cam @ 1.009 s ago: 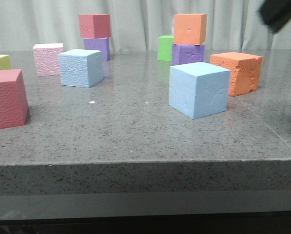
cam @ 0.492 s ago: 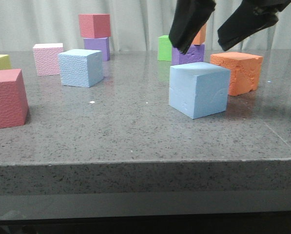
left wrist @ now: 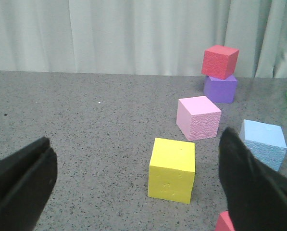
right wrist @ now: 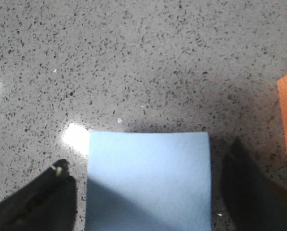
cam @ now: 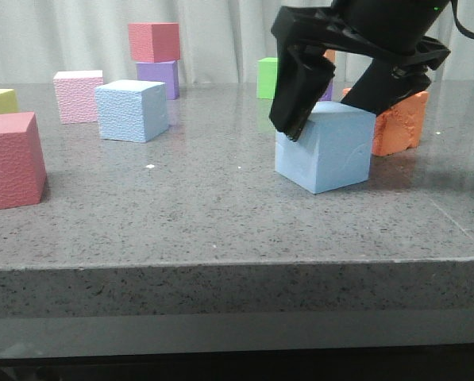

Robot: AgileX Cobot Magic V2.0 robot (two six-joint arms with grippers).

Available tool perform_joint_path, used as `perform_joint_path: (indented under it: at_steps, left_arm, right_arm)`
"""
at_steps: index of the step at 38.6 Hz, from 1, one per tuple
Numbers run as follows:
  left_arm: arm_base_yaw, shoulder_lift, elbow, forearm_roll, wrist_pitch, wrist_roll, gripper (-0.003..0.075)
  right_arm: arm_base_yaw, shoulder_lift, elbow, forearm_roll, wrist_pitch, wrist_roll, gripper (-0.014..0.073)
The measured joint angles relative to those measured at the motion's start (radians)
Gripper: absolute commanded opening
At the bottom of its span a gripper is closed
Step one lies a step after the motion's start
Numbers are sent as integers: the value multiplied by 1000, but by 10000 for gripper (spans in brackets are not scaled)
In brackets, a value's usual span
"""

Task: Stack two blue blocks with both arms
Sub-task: 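Lower the right gripper onto the nearer light-blue cube and close, then lift the light-blue cube with the right gripper, carry toward table center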

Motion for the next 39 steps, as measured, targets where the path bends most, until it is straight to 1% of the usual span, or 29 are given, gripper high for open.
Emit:
perform_joint_path:
  at_steps: [3,4,13,17,23,31,39]
  left_arm:
    - [0,0,0,0,0,0,661]
    - [0,0,0,0,0,0,661]
    - [0,0,0,0,0,0,661]
    - [0,0,0,0,0,0,661]
    - [0,0,0,0,0,0,661]
    - [0,0,0,0,0,0,661]
    - [0,0,0,0,0,0,661]
  right_arm:
    - [0,0,0,0,6,0,384]
    - [0,0,0,0,6,0,374]
    - [10,-14,-9,0,27,0,368]
    - [46,-40,-9,0,29,-2,368]
    - [147,-55,-11,0,22,-4,368]
    - [269,-49,-11,6,-26,-12,368]
    - [304,-15,-11,7,-31,-90,370]
